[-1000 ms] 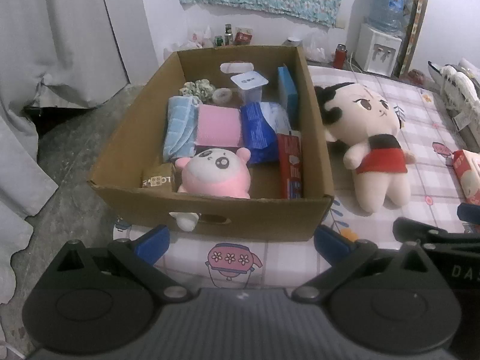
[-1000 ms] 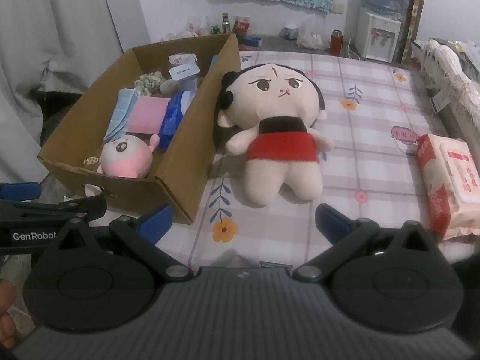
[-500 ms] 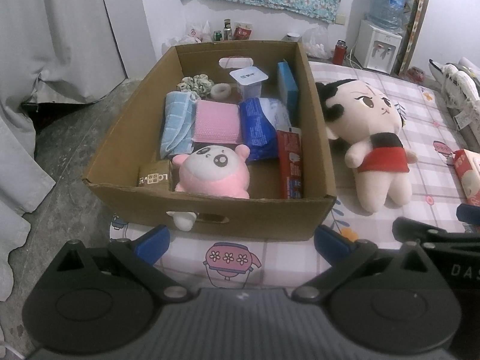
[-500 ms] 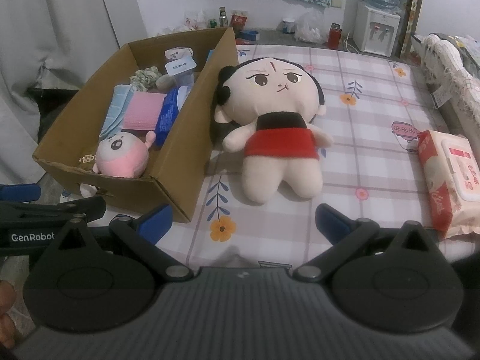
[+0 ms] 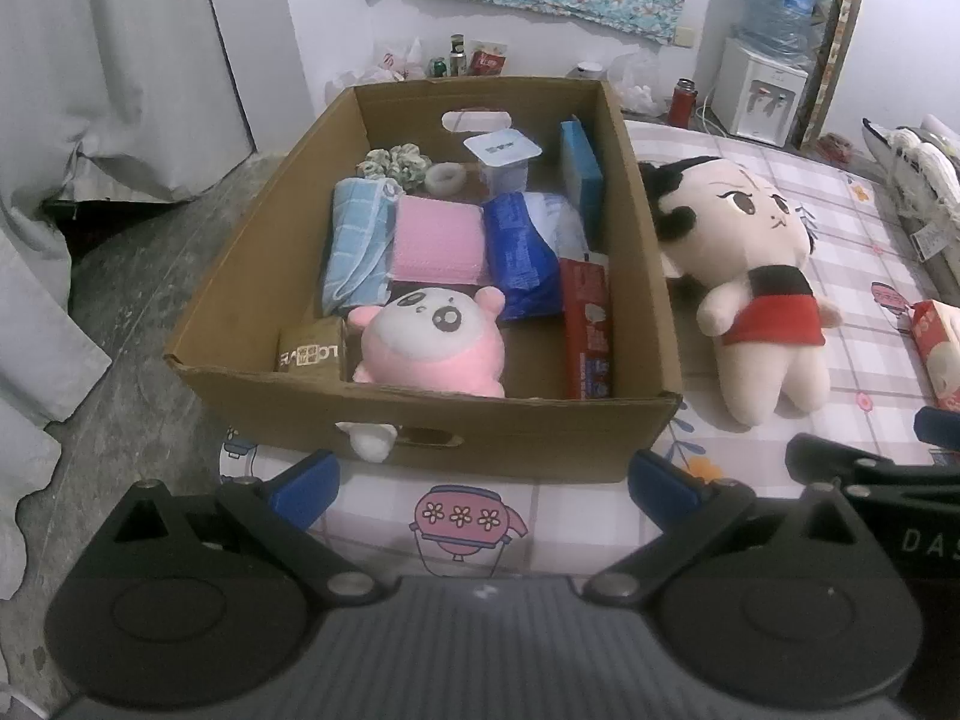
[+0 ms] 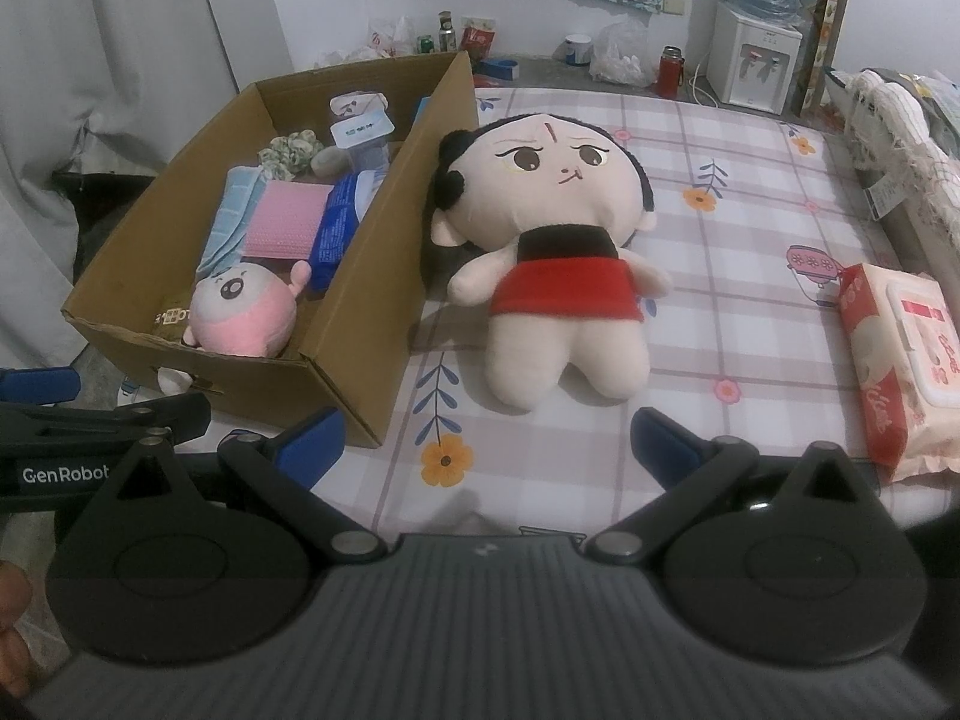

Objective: Organize soft objects

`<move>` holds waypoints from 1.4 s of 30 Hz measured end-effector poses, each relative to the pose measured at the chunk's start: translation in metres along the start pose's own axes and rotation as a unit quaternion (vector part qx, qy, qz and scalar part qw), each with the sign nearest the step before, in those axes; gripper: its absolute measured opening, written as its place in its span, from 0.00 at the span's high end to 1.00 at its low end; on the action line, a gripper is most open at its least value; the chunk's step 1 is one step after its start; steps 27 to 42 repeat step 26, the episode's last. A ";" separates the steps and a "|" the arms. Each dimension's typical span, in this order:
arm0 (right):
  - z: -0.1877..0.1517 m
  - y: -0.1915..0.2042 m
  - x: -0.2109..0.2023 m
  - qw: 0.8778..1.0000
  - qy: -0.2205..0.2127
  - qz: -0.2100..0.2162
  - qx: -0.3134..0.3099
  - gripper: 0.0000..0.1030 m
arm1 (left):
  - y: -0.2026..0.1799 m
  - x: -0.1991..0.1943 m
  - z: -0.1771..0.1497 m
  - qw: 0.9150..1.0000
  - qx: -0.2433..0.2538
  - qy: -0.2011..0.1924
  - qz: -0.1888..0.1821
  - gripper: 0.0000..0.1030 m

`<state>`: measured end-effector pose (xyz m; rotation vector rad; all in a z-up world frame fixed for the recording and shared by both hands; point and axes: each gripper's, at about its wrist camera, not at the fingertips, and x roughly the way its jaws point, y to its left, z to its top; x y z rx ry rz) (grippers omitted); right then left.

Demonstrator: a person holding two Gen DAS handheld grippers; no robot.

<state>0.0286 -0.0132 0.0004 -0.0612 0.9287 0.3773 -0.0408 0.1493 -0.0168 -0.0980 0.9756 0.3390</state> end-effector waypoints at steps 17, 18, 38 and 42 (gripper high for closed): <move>0.001 0.002 0.002 1.000 0.001 0.000 -0.002 0.01 | 0.002 0.001 0.000 1.000 -0.002 0.001 0.000 0.00; 0.001 0.002 0.002 1.000 0.002 0.000 -0.002 0.01 | 0.003 0.001 -0.001 1.000 -0.002 0.001 0.000 0.00; 0.001 0.003 0.002 1.000 0.001 0.000 -0.003 0.01 | 0.002 0.001 0.000 1.000 -0.002 0.001 0.000 0.00; 0.001 0.003 0.002 1.000 0.001 0.000 -0.003 0.01 | 0.002 0.001 0.000 1.000 -0.002 0.001 0.000 0.00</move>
